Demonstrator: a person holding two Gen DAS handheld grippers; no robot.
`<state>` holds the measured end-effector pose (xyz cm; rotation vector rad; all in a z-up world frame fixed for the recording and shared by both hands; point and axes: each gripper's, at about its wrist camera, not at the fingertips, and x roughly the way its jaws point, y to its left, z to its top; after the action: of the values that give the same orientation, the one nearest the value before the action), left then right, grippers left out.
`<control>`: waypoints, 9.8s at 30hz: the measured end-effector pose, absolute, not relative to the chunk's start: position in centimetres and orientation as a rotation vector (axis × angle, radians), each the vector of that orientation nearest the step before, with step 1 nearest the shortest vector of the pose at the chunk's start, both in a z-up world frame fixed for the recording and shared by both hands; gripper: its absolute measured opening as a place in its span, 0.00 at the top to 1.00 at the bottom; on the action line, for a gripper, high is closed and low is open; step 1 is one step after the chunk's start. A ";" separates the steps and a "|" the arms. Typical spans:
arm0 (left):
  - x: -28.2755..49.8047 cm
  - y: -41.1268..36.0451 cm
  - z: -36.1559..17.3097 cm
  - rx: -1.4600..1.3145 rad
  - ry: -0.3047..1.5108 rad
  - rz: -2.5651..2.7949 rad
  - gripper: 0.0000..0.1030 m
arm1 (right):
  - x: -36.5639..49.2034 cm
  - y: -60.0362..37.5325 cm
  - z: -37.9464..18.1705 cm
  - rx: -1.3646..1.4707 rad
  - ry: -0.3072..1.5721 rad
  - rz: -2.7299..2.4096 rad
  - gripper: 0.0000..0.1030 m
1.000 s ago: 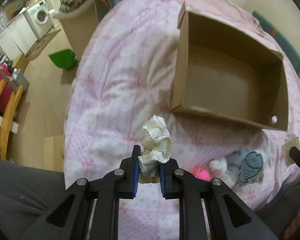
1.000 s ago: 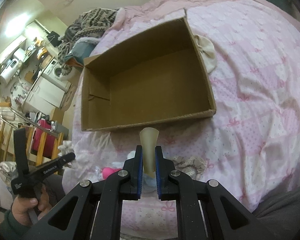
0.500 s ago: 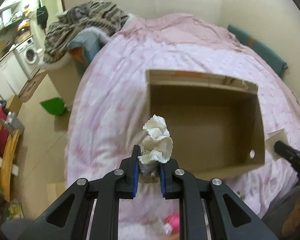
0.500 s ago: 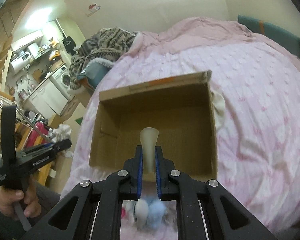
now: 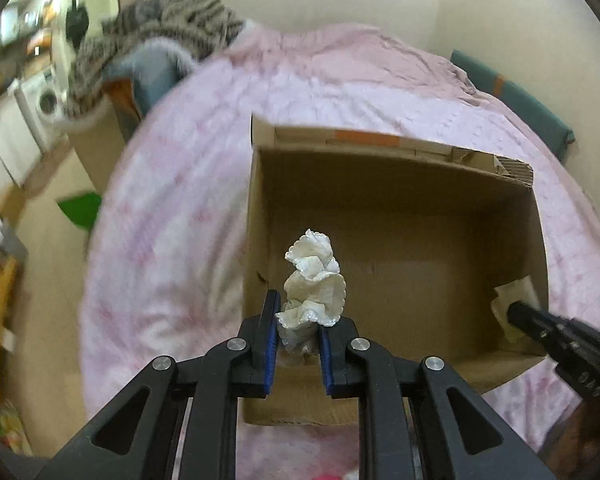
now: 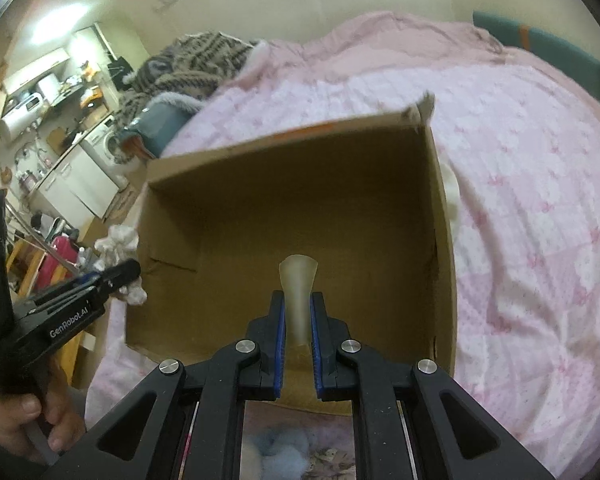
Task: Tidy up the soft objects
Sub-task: 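Carry the tissue into the cardboard box and open the left gripper, then move the left gripper back over the clear plastic bag, then grasp the clear plastic bag with the left gripper while the right grasps the blue scrunchie, then carry both items into the box and open both grippers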
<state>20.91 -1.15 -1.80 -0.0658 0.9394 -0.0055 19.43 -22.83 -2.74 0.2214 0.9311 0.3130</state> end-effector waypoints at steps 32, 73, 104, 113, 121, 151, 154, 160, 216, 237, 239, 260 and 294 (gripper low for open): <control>20.1 -3.8 -3.4 0.035 0.921 -0.113 0.84 | 19.8 -21.4 -5.3 0.169 1.019 0.329 0.87; 17.2 -1.9 1.4 -0.047 0.783 -0.037 0.31 | 17.5 -24.2 0.2 0.272 0.773 0.258 0.08; 8.4 0.8 1.3 -0.089 0.893 -0.009 0.31 | 9.7 -24.3 0.2 0.273 0.902 0.313 0.08; 8.4 1.8 -1.5 -0.116 1.010 0.055 0.31 | 8.8 -24.1 -1.3 0.304 0.977 0.301 0.08; 9.5 3.3 -5.3 -0.183 1.187 0.106 0.31 | 10.0 -25.5 -3.2 0.387 1.048 0.223 0.08; 10.1 0.5 -10.0 -0.138 1.378 0.019 0.88 | 10.9 -26.1 -5.1 0.427 1.128 0.179 0.08; 9.8 1.2 -8.3 -0.129 1.300 0.046 0.88 | 10.9 -26.3 -5.2 0.444 1.131 0.192 0.08; 9.7 1.3 -6.2 -0.096 1.199 0.064 0.88 | 10.9 -24.7 -5.5 0.402 1.157 0.258 0.08; 11.4 0.5 1.4 -0.079 1.024 -0.002 0.88 | 10.5 -24.4 1.6 0.410 0.939 0.437 0.69; 19.4 -2.6 3.5 0.071 0.902 -0.046 0.88 | 18.5 -25.0 3.1 0.345 0.866 0.399 0.69; 20.2 -2.9 2.3 0.076 0.919 -0.054 0.88 | 19.0 -24.9 2.3 0.345 0.869 0.390 0.69; 21.5 -3.5 -3.2 0.058 0.964 -0.097 0.88 | 20.9 -23.0 -4.2 0.264 1.020 0.367 0.68; 20.7 -4.0 -3.1 0.065 0.960 -0.120 0.86 | 19.8 -22.3 -3.9 0.177 0.978 0.321 0.33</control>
<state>20.67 -3.96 -3.12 0.0649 0.9600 -0.1203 19.84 -22.26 -3.90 0.1771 0.9783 0.3211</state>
